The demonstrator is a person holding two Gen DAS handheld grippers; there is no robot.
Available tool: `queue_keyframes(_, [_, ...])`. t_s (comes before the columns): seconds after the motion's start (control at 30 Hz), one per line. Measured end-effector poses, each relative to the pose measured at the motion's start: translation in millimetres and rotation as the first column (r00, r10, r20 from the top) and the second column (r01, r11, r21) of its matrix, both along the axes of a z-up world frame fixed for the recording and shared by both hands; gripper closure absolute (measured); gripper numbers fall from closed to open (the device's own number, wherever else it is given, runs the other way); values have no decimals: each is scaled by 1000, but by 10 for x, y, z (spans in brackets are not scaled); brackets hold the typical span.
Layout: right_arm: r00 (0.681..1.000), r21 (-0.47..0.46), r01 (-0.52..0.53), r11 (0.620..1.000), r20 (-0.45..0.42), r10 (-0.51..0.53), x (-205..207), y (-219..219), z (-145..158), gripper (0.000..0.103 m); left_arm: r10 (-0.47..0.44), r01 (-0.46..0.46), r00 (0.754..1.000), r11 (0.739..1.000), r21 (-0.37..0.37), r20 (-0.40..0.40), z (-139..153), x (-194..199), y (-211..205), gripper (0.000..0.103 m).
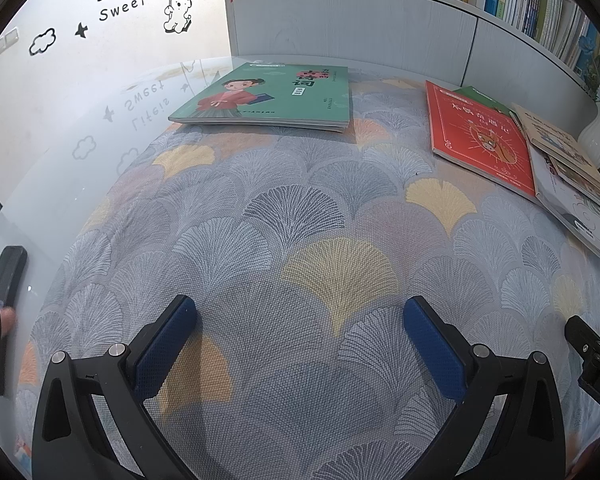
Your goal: Organize books
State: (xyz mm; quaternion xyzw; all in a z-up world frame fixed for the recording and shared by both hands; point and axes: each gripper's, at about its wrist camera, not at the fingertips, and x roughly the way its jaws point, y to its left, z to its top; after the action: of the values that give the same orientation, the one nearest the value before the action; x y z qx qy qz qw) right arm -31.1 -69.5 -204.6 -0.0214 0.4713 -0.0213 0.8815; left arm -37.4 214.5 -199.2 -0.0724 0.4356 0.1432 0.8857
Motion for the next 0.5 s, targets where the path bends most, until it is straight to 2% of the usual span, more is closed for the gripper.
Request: queue_keyframes(0.5, [1000, 0, 1, 1000, 0, -1, 0, 1, 0, 0, 1, -1, 1000, 1000, 0, 0, 0, 1, -5, 0])
